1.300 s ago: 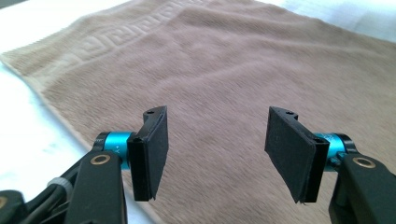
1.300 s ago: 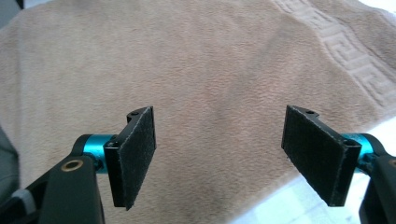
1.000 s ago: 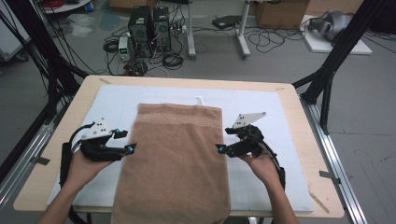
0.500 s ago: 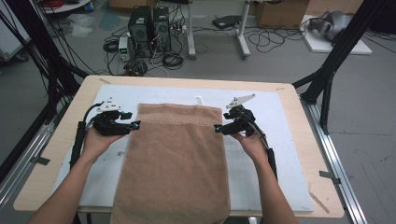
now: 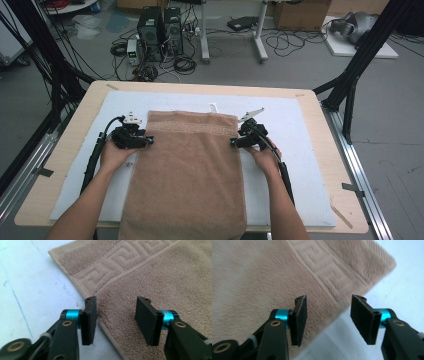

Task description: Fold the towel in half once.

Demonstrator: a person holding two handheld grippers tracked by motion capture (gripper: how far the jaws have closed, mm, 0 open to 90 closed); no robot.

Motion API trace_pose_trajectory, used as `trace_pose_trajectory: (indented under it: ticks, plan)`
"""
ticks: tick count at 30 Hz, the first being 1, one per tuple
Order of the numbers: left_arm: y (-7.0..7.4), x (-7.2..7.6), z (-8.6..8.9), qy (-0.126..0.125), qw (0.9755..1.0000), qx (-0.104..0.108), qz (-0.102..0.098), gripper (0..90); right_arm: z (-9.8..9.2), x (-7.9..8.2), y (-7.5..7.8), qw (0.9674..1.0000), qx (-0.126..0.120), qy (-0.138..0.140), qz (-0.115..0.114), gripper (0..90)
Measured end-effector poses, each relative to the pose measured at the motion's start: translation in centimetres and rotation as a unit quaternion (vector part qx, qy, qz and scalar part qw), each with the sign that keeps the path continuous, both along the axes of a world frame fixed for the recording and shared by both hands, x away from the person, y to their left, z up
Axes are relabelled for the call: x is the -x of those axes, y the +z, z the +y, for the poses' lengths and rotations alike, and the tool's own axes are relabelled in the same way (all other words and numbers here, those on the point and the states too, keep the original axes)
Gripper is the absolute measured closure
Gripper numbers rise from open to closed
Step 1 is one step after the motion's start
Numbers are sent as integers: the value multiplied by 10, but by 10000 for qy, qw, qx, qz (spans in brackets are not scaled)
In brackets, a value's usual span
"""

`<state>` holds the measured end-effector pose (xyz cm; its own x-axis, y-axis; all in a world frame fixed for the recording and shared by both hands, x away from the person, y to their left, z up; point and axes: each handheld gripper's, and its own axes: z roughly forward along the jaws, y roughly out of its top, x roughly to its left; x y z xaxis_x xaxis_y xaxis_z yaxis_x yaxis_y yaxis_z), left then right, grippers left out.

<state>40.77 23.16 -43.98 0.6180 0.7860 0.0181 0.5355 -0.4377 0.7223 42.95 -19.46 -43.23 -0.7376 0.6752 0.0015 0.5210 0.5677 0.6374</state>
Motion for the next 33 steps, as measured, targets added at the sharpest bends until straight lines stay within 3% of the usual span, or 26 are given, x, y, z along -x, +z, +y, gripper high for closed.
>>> trace_pose_trajectory:
  ticks: [5, 8, 11, 15, 18, 20, 21, 24, 26, 30, 33]
  plan:
    - [0, 1, -2, -153, 9999, 54, 29, 686, 0, -1, -4, 9997, -187, -134, 114, 553]
    - [1, 1, -3, -210, 9997, 63, 73, 765, 2, -1, -2, 9997, -164, -27, 160, 648]
    - [2, 2, -3, -181, 9998, 54, 89, 800, 3, -1, -2, 9991, -267, 127, 301, 804]
    - [9, 5, 4, -121, 9994, 308, 64, 821, 5, 3, 4, 9992, -174, 291, 220, 829]
    - [19, 9, 10, -174, 9988, 453, -72, 823, 0, 7, 13, 9986, -401, 319, 149, 830]
    - [25, 15, 13, -207, 9982, 543, -162, 823, -3, 12, 21, 9972, -558, 489, 93, 829]
    - [28, 21, 15, -208, 9974, 644, -250, 824, -5, 17, 26, 9970, -555, 545, 29, 829]
    - [34, 34, 18, -274, 9966, 683, -374, 825, -9, 30, 39, 9953, -694, 668, -132, 830]
    - [39, 44, 20, -321, 9957, 736, -460, 824, -10, 44, 50, 9946, -613, 790, -292, 829]
    - [49, 67, 22, -599, 9937, 692, -645, 822, -11, 74, 66, 9918, -456, 1064, -535, 828]
    - [50, 88, 23, -773, 9923, 652, -713, 821, -13, 96, 71, 9898, -518, 1179, -605, 827]
